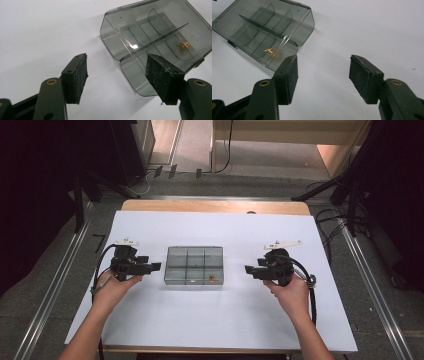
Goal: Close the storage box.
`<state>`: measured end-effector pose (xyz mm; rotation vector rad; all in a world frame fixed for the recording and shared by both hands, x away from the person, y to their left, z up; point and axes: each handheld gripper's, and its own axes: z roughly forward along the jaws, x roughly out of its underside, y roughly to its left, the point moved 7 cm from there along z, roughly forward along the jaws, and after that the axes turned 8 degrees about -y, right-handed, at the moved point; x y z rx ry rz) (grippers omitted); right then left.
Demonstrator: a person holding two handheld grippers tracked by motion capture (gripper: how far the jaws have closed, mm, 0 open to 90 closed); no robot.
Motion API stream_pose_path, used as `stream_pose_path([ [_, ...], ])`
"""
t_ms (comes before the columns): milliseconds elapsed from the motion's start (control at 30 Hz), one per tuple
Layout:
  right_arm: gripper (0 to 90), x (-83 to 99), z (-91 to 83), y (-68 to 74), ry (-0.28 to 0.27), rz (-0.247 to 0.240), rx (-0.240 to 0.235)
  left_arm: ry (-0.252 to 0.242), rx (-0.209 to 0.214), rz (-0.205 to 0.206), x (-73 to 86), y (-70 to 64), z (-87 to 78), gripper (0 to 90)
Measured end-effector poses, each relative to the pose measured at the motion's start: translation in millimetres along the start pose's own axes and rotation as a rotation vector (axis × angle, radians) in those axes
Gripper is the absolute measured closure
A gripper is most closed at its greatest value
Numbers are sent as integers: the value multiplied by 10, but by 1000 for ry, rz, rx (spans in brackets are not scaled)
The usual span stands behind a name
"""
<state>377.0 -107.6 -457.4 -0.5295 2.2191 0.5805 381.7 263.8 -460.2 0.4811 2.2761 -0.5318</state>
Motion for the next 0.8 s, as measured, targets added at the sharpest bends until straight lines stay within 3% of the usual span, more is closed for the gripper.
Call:
stream_pose_path([
  [600, 403, 23, 29, -51, 17, 24, 10, 2, -1, -2, 24, 49, 53, 346],
  [800, 374, 34, 51, -51, 27, 17, 8, 3, -19, -10, 55, 77, 113, 316],
])
